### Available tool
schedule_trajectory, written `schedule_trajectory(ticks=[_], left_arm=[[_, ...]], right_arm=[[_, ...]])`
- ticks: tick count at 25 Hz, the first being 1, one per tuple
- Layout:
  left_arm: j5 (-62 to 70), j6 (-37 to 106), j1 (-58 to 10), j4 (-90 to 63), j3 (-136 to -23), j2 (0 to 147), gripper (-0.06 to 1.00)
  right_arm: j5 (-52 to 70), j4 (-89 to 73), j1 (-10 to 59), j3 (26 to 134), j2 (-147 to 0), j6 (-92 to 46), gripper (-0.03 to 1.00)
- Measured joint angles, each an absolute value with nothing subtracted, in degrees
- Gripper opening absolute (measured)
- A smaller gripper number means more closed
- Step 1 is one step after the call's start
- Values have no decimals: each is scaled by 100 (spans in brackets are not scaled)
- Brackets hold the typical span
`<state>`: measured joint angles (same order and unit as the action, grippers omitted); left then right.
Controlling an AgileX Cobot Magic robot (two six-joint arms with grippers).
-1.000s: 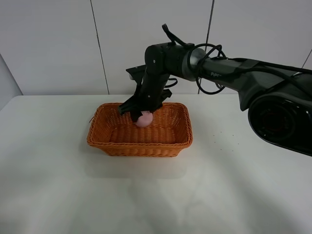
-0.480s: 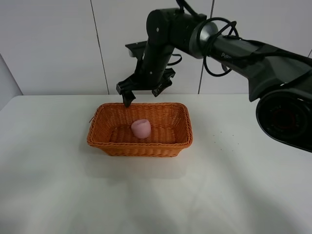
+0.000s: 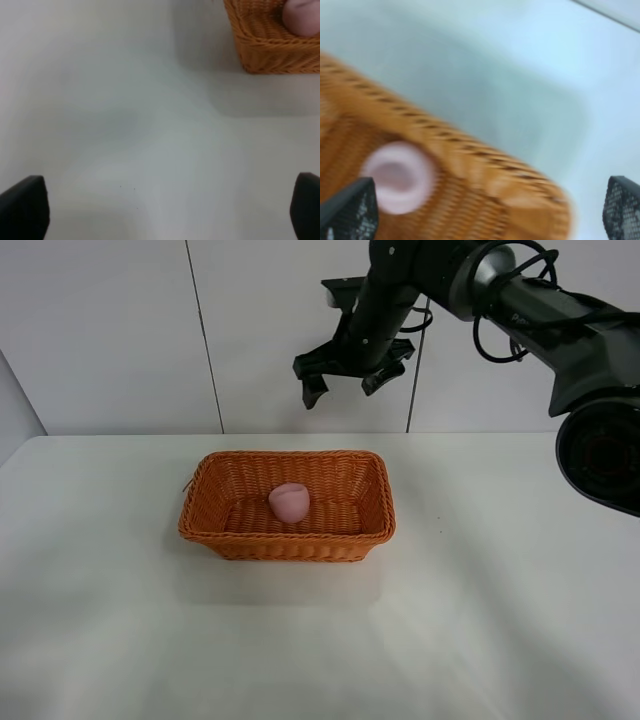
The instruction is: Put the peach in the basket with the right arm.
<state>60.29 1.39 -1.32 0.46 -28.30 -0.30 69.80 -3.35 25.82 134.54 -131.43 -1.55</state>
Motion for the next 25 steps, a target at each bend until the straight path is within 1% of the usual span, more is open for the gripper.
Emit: schedule_trajectory(ticks=[8, 12, 15, 19, 25], left_arm=[[6029, 139, -132, 46, -2830, -30, 99], [6029, 139, -132, 46, -2830, -30, 99], [6029, 139, -132, 46, -2830, -30, 99], [6029, 139, -132, 46, -2830, -30, 99], [6029, 139, -132, 46, -2830, -30, 99]], right_arm=[[6981, -289, 1063, 13454, -13143, -144, 70], [6981, -270, 558, 13454, -13143, -142, 70], [6981, -270, 300, 13454, -13143, -142, 70], [6976, -270, 184, 13418, -13143, -142, 70], [6976, -307, 171, 12663, -12682, -142, 70]])
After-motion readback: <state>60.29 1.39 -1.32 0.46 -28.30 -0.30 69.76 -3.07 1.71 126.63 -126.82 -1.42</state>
